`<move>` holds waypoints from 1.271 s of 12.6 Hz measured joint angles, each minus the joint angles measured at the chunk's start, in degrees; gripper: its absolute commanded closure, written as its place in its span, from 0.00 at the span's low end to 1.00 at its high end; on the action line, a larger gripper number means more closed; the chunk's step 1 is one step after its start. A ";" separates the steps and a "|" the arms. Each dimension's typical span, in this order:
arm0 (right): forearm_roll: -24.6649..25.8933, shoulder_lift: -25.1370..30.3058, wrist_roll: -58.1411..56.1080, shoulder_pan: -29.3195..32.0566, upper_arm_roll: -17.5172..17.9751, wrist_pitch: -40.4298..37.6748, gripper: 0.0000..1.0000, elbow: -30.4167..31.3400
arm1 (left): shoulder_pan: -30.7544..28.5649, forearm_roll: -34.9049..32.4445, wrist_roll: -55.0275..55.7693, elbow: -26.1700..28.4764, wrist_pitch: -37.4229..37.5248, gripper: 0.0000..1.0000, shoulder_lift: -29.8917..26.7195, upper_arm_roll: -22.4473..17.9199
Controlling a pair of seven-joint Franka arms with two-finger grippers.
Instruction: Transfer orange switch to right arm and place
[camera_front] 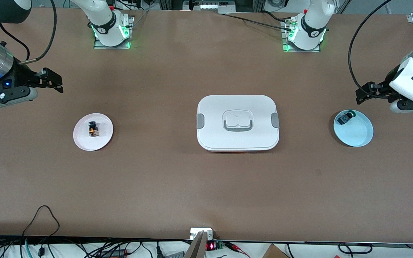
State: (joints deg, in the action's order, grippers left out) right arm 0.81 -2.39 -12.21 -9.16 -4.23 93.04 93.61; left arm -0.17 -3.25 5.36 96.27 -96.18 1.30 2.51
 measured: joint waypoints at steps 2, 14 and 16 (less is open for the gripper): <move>0.00 -0.01 -0.03 0.00 -0.01 0.00 0.00 0.00 | 0.04 0.00 0.00 -0.07 0.10 0.00 0.06 0.00; -0.97 -0.05 -0.28 0.03 -0.08 0.00 0.00 0.00 | 0.06 0.00 0.00 -0.14 0.15 0.00 0.10 0.00; -1.21 -0.05 -0.55 0.03 -0.10 0.00 0.00 0.00 | 0.06 0.00 0.00 -0.14 0.20 0.00 0.10 0.00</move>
State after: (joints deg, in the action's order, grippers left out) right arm -0.40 -2.45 -12.76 -9.12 -4.33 93.05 93.61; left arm -0.11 -3.25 5.36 96.13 -95.98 1.40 2.51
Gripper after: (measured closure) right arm 0.000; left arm 0.000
